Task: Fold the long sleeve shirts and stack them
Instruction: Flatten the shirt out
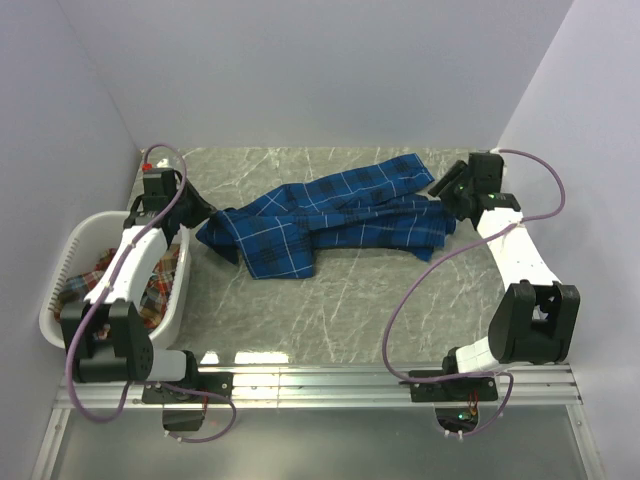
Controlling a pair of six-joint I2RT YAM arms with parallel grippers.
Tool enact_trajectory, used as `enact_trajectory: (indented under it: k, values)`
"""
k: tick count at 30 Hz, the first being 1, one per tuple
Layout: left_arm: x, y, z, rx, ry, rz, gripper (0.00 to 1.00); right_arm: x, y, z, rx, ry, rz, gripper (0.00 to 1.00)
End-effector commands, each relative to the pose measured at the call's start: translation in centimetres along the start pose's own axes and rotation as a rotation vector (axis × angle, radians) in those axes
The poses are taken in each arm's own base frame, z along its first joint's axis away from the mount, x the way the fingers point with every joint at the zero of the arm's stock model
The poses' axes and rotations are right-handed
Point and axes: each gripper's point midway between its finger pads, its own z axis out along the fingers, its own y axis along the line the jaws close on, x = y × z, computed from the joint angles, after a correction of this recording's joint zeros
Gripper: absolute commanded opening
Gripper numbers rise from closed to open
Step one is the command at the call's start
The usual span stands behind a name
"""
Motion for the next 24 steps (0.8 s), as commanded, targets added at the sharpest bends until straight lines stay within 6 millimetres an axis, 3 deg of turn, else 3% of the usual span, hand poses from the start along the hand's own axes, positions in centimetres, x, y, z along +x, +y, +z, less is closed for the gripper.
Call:
enact_trajectory:
  k: [1,2,3,4,6,8,10,11,14,16,17,20,24]
  values:
    - [-2.0,-2.2,1.2,0.085,-0.026,0.005,0.0,-1.8,2.9,-1.9,-0.017,-0.123,-0.164,0.69]
    - [-2.0,-2.2,1.4,0.088,-0.024,0.003,0.01,-0.9,4.9,-2.5,-0.062,-0.14,-0.22,0.74]
    - [-2.0,-2.3,1.6,0.091,-0.022,0.004,0.0,-1.3,5.8,-3.9,-0.085,-0.193,-0.277,0.75]
    - [-1.7,-2.2,1.9,0.091,-0.01,-0.001,0.01,0.0,6.5,-4.3,-0.124,-0.189,-0.326,0.75]
    - [-1.5,-2.2,2.1,0.096,-0.002,-0.005,0.0,1.6,10.2,-6.8,-0.294,-0.221,-0.461,0.75]
    - [-1.2,-2.2,2.3,0.098,0.007,-0.008,0.01,5.8,13.2,-8.2,-0.481,-0.158,-0.578,0.75]
    - [-0.9,-1.9,2.5,0.09,0.014,-0.014,0.0,9.9,14.7,-8.7,-0.633,-0.051,-0.663,0.75]
    - [-0.7,-1.8,2.6,0.091,0.023,-0.018,0.0,12.7,15.1,-8.1,-0.672,0.029,-0.69,0.75]
    - [-0.5,-2.0,2.7,0.097,0.036,-0.024,0.01,18.2,16.2,-7.1,-0.776,0.188,-0.724,0.75]
    - [-0.5,-2.0,2.7,0.094,0.038,-0.028,0.01,20.7,16.9,-7.1,-0.861,0.263,-0.731,0.75]
    - [-0.5,-2.0,2.6,0.093,0.037,-0.028,0.01,22.5,16.3,-6.0,-0.855,0.335,-0.727,0.75]
    - [-0.9,-2.1,2.4,0.089,0.03,-0.027,0.0,25.5,16.7,-5.1,-0.916,0.437,-0.749,0.74]
    - [-0.8,-2.0,2.3,0.082,0.032,-0.029,0.0,27.9,16.6,-4.1,-0.934,0.515,-0.745,0.74]
